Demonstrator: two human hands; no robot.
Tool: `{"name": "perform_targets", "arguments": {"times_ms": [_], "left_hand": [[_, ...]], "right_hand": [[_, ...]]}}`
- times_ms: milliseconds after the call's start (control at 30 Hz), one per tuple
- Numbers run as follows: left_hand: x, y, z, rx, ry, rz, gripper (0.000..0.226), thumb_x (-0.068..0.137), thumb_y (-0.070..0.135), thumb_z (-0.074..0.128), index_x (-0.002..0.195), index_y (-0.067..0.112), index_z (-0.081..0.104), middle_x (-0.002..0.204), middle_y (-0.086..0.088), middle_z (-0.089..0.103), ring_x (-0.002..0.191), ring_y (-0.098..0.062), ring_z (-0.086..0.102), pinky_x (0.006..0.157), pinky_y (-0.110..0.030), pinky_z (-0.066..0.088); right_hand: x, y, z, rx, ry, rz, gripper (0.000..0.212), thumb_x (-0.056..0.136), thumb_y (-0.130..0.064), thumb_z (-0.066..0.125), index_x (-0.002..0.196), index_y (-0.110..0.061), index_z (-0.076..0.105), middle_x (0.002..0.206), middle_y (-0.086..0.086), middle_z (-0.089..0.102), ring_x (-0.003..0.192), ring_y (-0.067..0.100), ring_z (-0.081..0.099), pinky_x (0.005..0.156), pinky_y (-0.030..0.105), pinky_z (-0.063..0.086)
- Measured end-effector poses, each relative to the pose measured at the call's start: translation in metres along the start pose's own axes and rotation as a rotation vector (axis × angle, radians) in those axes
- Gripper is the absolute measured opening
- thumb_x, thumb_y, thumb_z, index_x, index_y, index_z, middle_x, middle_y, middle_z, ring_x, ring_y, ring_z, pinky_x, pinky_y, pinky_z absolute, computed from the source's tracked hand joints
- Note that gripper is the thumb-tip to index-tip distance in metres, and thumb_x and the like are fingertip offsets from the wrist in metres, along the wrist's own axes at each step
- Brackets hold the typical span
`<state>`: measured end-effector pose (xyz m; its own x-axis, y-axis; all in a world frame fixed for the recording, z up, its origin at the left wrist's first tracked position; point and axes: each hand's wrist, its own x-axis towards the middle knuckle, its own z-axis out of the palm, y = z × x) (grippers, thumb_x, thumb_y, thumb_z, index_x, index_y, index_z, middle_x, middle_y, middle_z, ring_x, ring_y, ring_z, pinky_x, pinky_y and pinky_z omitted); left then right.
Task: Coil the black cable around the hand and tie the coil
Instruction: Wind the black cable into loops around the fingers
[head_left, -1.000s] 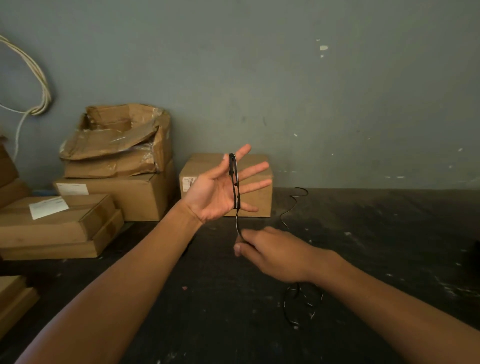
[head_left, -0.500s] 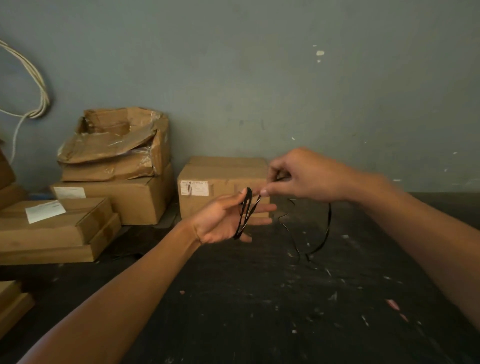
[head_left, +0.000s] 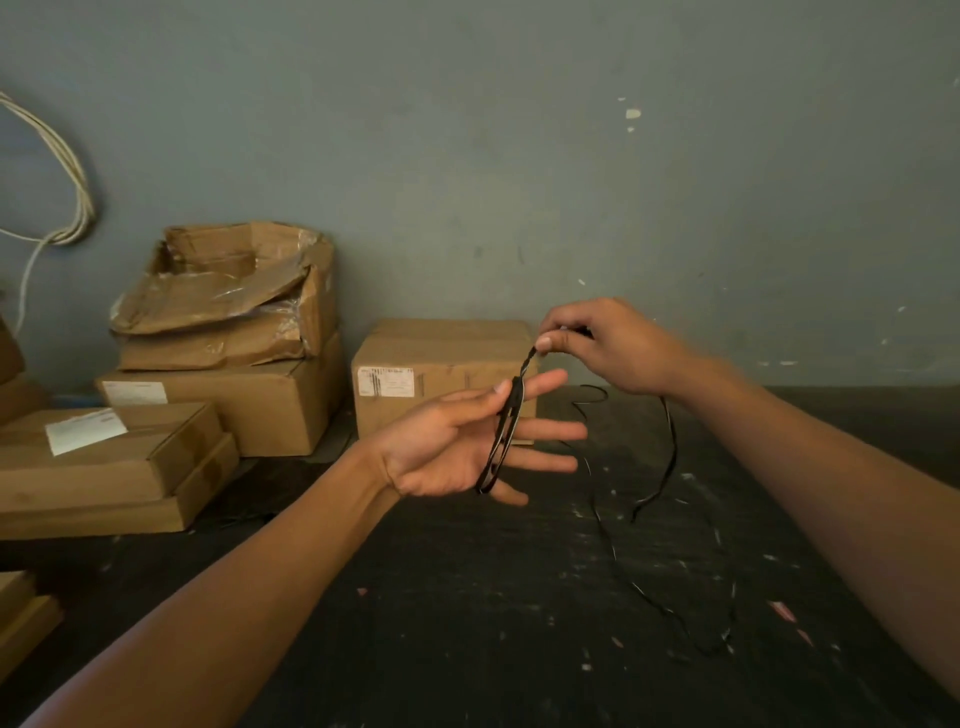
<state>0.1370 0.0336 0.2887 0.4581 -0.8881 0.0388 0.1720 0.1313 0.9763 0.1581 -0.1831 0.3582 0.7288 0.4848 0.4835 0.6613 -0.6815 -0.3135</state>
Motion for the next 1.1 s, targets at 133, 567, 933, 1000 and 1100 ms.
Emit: {"name": "perform_targets", "arguments": {"times_ms": [133,567,933,1000,1100], "left_hand": [[-0.001,0.013,0.005,-0.057,-0.065,0.101,0.049,0.098,0.043,0.034,0.147,0.038,0.035,0.152,-0.014,0.042,0.140,-0.042,0.035,0.105,-0.070,0.028],[0.002,0.039,-0.003,-0.132,0.030,0.312,0.050,0.096,0.041,0.037,0.145,0.034,0.039,0.152,-0.014,0.039,0.138,-0.043,0.035,0.094,-0.072,0.031],[-0.004,0.014,-0.037,-0.113,0.360,0.317,0.046,0.100,0.048,0.027,0.144,0.041,0.038,0.150,-0.010,0.046,0.135,-0.041,0.044,0.102,-0.081,0.017],[-0.005,0.009,-0.039,-0.105,0.387,0.295,0.046,0.101,0.048,0.026,0.144,0.041,0.038,0.149,-0.010,0.047,0.135,-0.041,0.044,0.104,-0.078,0.020],[-0.004,0.003,-0.040,-0.129,0.419,0.263,0.046,0.102,0.046,0.029,0.146,0.038,0.039,0.148,-0.014,0.047,0.134,-0.042,0.045,0.109,-0.066,0.029]], "right_hand": [[-0.013,0.014,0.030,0.165,0.036,0.041,0.021,0.100,-0.014,0.050,0.098,-0.001,0.067,0.093,0.010,0.071,0.088,0.026,0.065,0.080,0.041,0.051],[-0.074,-0.022,0.139,0.212,-0.227,0.078,0.018,0.103,-0.039,0.034,0.110,-0.040,0.051,0.095,-0.001,0.067,0.080,0.016,0.066,0.074,0.045,0.058],[-0.066,-0.049,0.116,0.120,-0.213,-0.036,0.028,0.103,-0.041,0.036,0.096,-0.028,0.059,0.079,-0.009,0.060,0.071,0.002,0.058,0.062,0.021,0.042],[-0.061,-0.052,0.106,0.102,-0.179,-0.045,0.028,0.102,-0.038,0.039,0.088,-0.027,0.060,0.070,-0.012,0.055,0.065,-0.002,0.056,0.057,0.019,0.037],[-0.052,-0.056,0.087,0.055,-0.166,-0.069,0.029,0.101,-0.035,0.045,0.081,-0.022,0.061,0.061,-0.011,0.052,0.054,0.000,0.051,0.050,0.023,0.033]]}}
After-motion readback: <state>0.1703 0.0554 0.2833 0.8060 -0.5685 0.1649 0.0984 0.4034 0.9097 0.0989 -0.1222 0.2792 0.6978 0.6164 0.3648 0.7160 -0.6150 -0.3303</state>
